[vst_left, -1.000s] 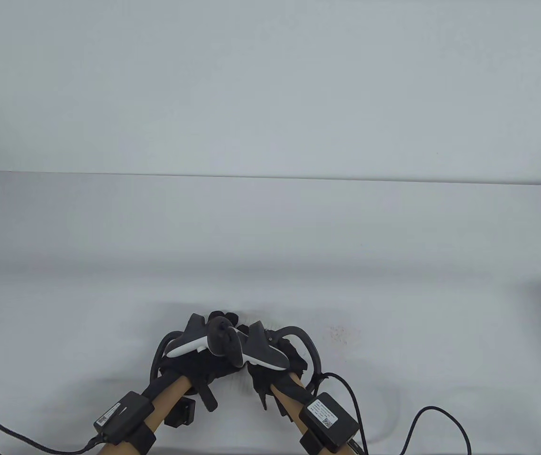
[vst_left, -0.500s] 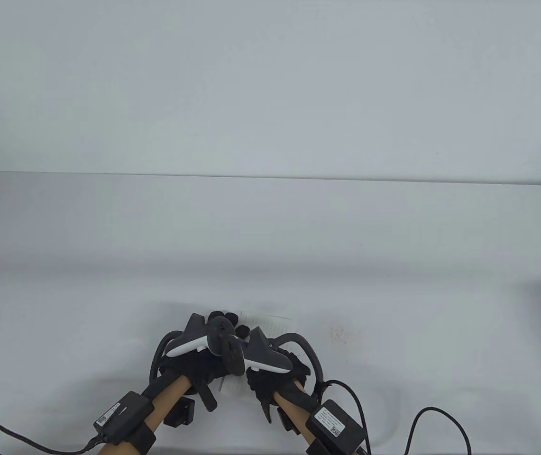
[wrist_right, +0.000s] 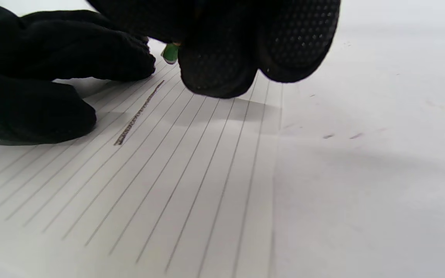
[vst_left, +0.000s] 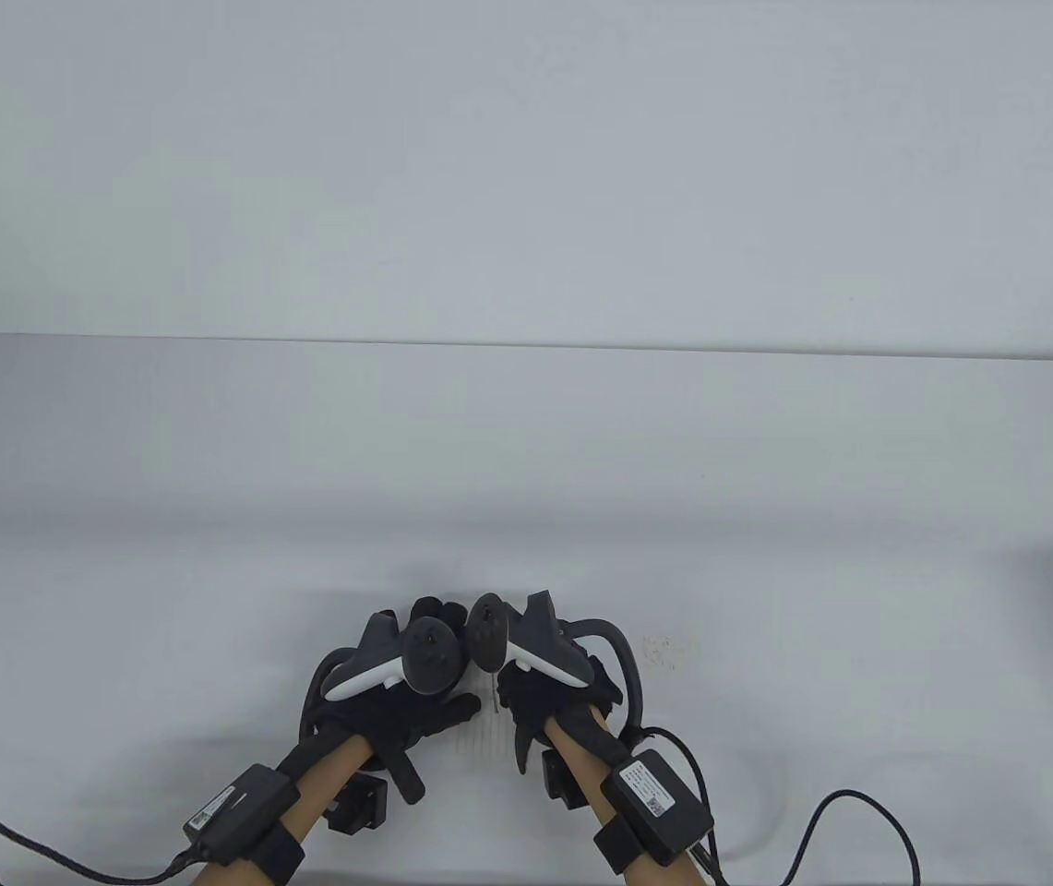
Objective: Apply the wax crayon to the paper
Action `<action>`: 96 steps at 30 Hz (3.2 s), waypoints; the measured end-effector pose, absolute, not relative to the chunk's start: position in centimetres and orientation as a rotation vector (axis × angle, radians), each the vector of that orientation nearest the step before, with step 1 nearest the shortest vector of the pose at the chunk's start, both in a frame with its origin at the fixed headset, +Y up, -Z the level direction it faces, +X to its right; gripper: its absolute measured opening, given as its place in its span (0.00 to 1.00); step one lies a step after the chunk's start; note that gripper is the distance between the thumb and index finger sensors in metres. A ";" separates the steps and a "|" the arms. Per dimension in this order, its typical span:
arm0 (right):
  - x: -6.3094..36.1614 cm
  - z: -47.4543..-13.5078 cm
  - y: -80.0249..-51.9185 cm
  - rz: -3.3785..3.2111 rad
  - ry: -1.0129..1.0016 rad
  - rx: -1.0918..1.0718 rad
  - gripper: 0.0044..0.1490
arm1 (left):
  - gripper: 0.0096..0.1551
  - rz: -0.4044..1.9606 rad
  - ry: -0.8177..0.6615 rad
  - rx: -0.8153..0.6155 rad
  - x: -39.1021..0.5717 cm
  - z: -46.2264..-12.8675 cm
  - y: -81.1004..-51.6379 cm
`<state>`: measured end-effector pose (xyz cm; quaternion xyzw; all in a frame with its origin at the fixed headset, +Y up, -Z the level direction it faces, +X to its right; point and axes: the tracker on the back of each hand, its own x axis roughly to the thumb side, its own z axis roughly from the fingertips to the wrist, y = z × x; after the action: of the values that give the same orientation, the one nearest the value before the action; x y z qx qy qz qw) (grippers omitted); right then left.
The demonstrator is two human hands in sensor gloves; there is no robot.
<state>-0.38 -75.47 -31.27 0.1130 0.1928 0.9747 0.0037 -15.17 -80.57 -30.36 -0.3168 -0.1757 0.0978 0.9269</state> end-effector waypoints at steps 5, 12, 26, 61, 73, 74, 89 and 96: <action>-0.6 -31.9 -75.9 3.061 0.455 0.377 0.27 | 0.46 0.260 -0.359 -0.701 -15.5 -30.6 -81.1; -1.0 -32.3 -76.0 3.043 0.432 0.387 0.25 | 0.46 0.265 -0.362 -0.725 -15.5 -30.5 -81.0; -2.5 -31.7 -75.9 3.249 0.323 0.480 0.24 | 0.45 0.248 -0.361 -0.724 -15.5 -30.6 -80.9; 4.0 -31.3 -76.3 3.240 0.317 0.282 0.24 | 0.46 0.249 -0.463 -0.687 -9.6 -30.9 -80.3; 4.0 -31.3 -76.2 3.234 0.329 0.284 0.24 | 0.45 0.242 -0.446 -0.733 -9.5 -31.3 -81.0; 4.0 -31.3 -76.2 3.228 0.342 0.281 0.24 | 0.45 0.246 -0.446 -0.737 -9.5 -31.3 -81.0; 2.4 -30.0 -75.2 3.198 0.858 0.314 0.25 | 0.45 0.237 -0.447 -0.747 -9.5 -31.3 -80.9; 2.3 -29.6 -75.2 3.150 1.025 0.338 0.24 | 0.45 0.242 -0.448 -0.749 -9.5 -31.3 -80.9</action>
<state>2.31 -75.16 -29.63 0.1009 0.3065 0.9418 -0.0939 -9.48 -80.92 -31.29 -0.3616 -0.2166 0.1170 0.8992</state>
